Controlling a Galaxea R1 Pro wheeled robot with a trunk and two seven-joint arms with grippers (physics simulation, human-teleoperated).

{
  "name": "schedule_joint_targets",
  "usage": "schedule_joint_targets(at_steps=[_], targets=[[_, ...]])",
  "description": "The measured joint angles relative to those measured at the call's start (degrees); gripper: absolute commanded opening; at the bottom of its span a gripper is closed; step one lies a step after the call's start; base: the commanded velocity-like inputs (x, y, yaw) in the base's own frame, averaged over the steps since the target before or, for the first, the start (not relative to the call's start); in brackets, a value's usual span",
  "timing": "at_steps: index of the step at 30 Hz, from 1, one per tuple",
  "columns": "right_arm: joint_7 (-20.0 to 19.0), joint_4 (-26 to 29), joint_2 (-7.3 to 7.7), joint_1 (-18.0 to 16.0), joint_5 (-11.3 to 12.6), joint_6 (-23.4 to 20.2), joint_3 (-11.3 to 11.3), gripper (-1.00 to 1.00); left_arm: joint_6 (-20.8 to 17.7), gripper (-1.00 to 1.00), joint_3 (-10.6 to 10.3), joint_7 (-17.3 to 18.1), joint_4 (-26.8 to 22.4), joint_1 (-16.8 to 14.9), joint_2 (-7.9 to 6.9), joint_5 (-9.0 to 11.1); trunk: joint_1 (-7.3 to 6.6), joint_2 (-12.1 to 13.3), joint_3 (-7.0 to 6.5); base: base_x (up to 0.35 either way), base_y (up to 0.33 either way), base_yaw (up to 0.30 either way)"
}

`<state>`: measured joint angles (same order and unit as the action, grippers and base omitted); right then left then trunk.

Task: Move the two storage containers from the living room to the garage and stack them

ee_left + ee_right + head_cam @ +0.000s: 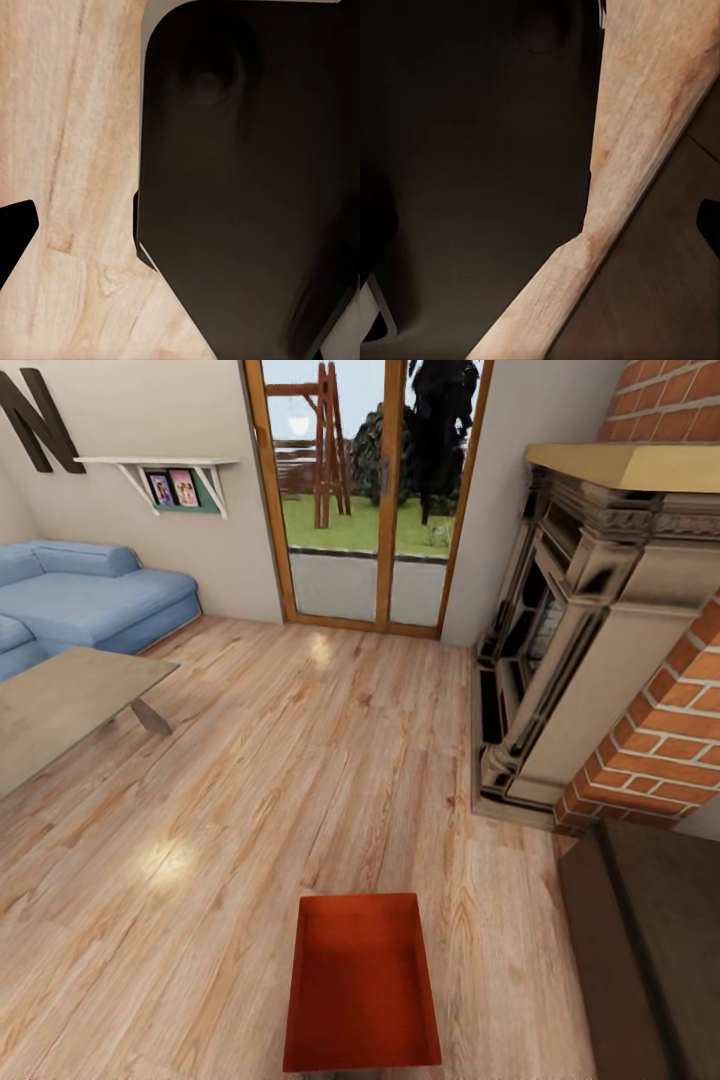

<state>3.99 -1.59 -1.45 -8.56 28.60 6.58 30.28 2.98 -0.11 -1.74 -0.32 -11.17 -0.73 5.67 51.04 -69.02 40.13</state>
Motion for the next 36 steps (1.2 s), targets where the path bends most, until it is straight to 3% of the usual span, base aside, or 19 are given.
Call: schedule_joint_targets(at_steps=[36], targets=[[-0.06, 0.49, -0.17, -0.01, -0.46, -0.17, 0.44, 1.0, -0.17, 1.0, -0.39, -0.08, -0.43, -0.03, -0.33, -0.38, 0.0, 0.0, 0.06, 0.0, 0.0, 0.0]])
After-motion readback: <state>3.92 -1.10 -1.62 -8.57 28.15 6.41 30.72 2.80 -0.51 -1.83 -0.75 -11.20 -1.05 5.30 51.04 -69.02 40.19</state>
